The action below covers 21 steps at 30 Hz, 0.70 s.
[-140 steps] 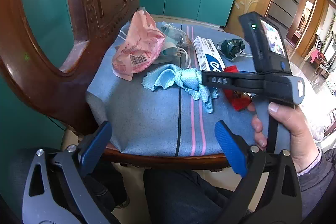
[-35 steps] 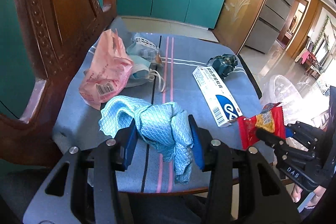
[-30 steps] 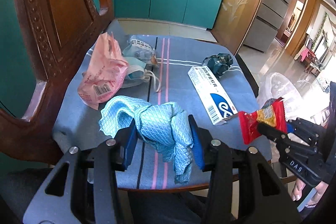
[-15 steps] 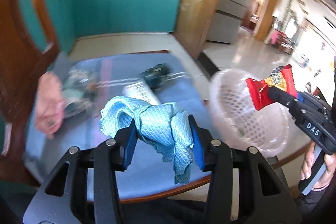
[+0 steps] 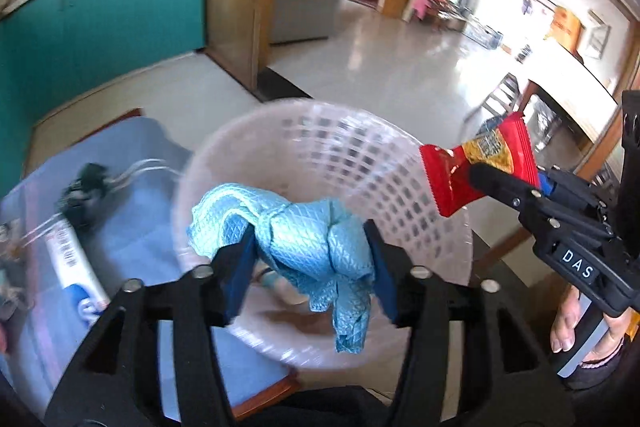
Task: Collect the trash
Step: 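Carry packet and blue cloth over the basket and open both tools to drop them, then lower the right tool onto the white medicine box and close on it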
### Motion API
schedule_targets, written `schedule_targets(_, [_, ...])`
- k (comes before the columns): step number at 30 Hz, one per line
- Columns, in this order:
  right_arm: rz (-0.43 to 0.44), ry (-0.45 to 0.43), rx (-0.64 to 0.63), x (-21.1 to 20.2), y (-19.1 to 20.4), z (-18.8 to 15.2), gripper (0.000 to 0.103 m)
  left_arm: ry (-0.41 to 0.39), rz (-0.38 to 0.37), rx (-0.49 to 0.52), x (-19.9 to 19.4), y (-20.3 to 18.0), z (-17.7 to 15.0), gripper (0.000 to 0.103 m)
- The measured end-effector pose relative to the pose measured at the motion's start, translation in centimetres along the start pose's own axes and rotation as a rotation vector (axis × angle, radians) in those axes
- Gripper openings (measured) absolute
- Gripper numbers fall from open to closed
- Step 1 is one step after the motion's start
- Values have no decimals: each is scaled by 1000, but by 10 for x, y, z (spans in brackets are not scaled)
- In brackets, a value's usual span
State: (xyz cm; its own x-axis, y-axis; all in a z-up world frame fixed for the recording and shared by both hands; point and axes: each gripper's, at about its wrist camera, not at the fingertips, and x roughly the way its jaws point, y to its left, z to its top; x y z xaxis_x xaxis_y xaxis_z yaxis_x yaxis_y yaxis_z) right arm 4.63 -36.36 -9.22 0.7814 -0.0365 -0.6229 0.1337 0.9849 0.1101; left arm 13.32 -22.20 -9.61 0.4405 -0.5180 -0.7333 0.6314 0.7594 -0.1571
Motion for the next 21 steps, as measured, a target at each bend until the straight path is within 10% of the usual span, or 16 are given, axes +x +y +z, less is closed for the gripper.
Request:
schedule_targets(9, [20, 42, -2, 22, 11, 2, 31, -44, 191, -89, -16, 32, -8, 87])
schedule_targets(14, [-6, 53, -25, 33, 30, 5, 80, -110, 411, -119, -47, 62, -21, 92])
schedule_targets(21, [26, 53, -88, 43, 73, 19, 85, -127, 579, -181, -85, 109, -47, 93])
